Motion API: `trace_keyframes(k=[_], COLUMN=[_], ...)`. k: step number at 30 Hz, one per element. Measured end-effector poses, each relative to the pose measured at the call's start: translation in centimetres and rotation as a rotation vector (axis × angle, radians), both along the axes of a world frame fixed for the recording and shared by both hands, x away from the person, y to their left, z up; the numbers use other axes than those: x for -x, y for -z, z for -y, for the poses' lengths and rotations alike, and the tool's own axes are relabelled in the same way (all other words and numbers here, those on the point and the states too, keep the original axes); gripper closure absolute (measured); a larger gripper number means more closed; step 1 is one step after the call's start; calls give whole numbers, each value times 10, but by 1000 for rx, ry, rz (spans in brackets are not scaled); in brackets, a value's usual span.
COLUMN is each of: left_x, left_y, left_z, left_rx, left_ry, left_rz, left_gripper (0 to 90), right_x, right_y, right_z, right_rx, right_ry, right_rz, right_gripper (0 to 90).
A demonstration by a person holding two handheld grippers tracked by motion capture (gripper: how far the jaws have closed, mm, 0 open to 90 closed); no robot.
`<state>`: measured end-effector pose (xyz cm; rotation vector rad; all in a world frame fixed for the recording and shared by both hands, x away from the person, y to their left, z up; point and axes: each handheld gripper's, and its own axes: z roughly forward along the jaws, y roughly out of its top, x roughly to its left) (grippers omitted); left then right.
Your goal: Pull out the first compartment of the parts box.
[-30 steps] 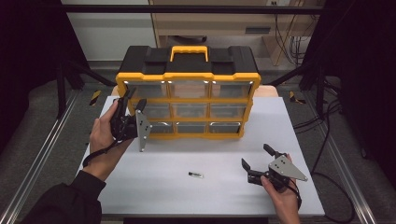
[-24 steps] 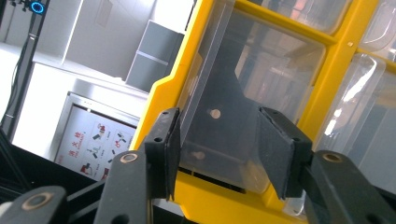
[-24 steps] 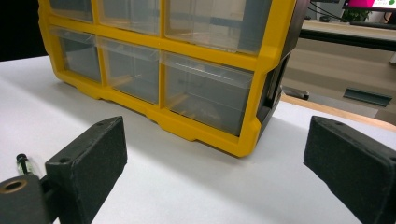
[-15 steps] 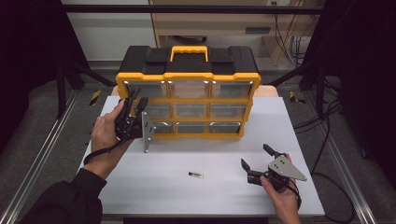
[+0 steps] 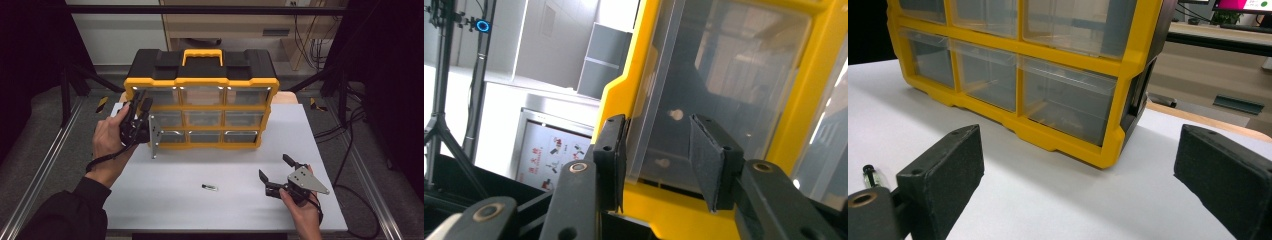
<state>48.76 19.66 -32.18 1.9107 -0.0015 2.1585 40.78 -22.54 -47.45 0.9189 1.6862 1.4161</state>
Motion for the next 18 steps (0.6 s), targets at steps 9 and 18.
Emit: trace_keyframes(k=[9, 18], left_x=[-7, -11], left_y=[1, 2], left_z=[-3, -3], left_rx=[-51, -53], left_ry=[-13, -26], left_rz=[27, 29], left_gripper=[601, 605], right_x=[0, -1], right_y=[1, 1], right_z=[0, 0], right_rx=[4, 3], right_ry=[0, 1], right_rz=[-2, -3], right_gripper=[61, 59])
